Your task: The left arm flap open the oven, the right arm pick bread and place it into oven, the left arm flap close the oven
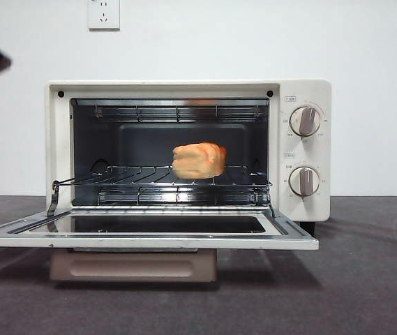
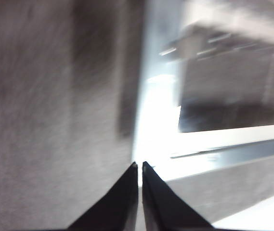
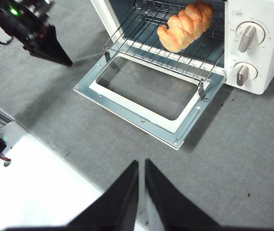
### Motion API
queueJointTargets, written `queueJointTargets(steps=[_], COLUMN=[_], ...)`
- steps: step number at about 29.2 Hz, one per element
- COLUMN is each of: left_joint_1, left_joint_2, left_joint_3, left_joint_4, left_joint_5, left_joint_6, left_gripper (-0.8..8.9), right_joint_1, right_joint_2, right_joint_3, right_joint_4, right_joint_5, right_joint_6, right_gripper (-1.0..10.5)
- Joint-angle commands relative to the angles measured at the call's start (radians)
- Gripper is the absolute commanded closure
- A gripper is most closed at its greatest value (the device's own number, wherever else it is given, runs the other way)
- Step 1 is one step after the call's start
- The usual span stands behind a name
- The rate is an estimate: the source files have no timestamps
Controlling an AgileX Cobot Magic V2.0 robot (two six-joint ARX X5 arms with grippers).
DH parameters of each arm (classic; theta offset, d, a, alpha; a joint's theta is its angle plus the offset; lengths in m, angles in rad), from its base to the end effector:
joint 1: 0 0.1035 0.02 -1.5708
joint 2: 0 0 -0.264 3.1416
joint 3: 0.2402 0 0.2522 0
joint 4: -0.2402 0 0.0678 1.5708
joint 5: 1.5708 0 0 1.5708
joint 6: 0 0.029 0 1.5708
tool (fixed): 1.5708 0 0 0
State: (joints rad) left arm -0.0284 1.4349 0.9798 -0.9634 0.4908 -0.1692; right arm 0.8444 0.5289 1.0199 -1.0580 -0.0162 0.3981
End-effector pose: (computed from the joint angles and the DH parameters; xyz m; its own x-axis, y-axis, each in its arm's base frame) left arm 0.2443 -0.0206 0.2190 0.1204 -0.4749 -0.8717 -0.0712 0.8717 -0.4848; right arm 0.0405 0.0463 0.3531 0.5481 0.6413 -0.5370 -0.5591 0.7584 0.3350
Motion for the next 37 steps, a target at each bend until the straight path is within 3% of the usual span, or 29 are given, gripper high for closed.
queueJointTargets(steps=[1,8,11,25,32,37], left_joint_1=[0.002,0.002,0.001,-0.013,-0.024,-0.024], left_joint_2=[0.056,0.143,0.146,0.167,0.171,0.171], left_joint_3=[-0.038,-0.116,-0.119,-0.119,-0.119,-0.119], left_joint_4=[0.015,0.073,0.09,0.097,0.119,0.122], left_joint_5=[-0.021,-0.007,0.043,0.065,0.158,0.168], left_joint_6=[0.02,0.002,-0.002,-0.007,-0.007,-0.007], left_gripper=[7.97,7.97,7.97,7.97,7.97,7.97], right_joint_1=[0.01,0.01,0.01,0.01,0.01,0.01], right_joint_2=[0.003,0.003,0.003,0.004,0.004,0.004], right_joint_3=[0.015,0.015,0.015,0.015,0.015,0.015], right_joint_4=[0.01,0.01,0.011,0.029,0.029,0.029], right_joint_5=[0.027,0.048,0.062,0.078,0.077,0.077], right_joint_6=[-0.01,-0.019,-0.025,-0.025,-0.023,-0.021], right_gripper=[9.3,9.3,9.3,9.3,9.3,9.3])
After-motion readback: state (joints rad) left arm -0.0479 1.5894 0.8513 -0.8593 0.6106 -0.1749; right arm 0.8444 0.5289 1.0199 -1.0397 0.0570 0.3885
